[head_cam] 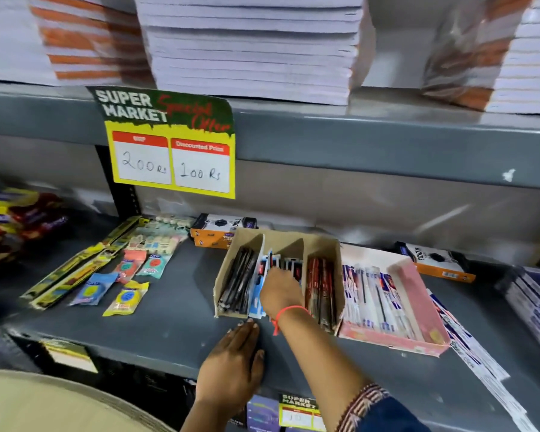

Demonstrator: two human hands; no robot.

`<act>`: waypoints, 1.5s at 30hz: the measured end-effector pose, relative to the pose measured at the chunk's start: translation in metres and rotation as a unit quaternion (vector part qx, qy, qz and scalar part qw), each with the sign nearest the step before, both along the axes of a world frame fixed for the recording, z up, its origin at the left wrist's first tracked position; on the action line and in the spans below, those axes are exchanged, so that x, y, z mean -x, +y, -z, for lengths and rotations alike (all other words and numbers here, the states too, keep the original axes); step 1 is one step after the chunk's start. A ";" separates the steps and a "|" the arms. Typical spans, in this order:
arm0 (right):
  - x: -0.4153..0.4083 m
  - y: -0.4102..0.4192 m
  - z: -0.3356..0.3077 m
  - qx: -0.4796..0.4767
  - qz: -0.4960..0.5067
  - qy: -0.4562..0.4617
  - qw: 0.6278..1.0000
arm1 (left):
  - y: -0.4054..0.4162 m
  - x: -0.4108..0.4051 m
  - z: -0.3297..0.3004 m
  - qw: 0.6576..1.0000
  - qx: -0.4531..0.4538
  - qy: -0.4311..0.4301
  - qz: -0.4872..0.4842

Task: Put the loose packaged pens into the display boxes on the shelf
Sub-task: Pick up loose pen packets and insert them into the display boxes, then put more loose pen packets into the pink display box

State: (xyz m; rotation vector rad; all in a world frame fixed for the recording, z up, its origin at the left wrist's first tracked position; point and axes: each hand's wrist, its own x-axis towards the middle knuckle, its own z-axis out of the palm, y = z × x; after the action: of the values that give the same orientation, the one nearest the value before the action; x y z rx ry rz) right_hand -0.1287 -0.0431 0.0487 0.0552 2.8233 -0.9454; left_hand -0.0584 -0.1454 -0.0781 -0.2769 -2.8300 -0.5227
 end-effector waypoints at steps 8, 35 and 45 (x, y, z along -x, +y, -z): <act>0.020 0.003 0.020 -0.080 0.033 -0.010 0.996 | -0.002 0.001 0.004 1.000 -0.002 -0.002 0.006; -0.022 0.073 0.018 -0.211 -0.021 0.258 0.943 | 0.019 -0.004 -0.008 0.994 0.093 -0.057 -0.020; -0.039 0.182 0.041 -0.203 0.208 0.256 0.922 | 0.096 -0.025 -0.002 0.992 0.081 -0.050 0.081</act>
State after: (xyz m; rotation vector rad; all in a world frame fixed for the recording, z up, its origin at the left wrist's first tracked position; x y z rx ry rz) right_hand -0.0898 0.1393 0.0079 0.5542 3.5468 -0.4526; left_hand -0.0332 -0.0498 -0.0760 -0.5294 -2.9694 -0.3462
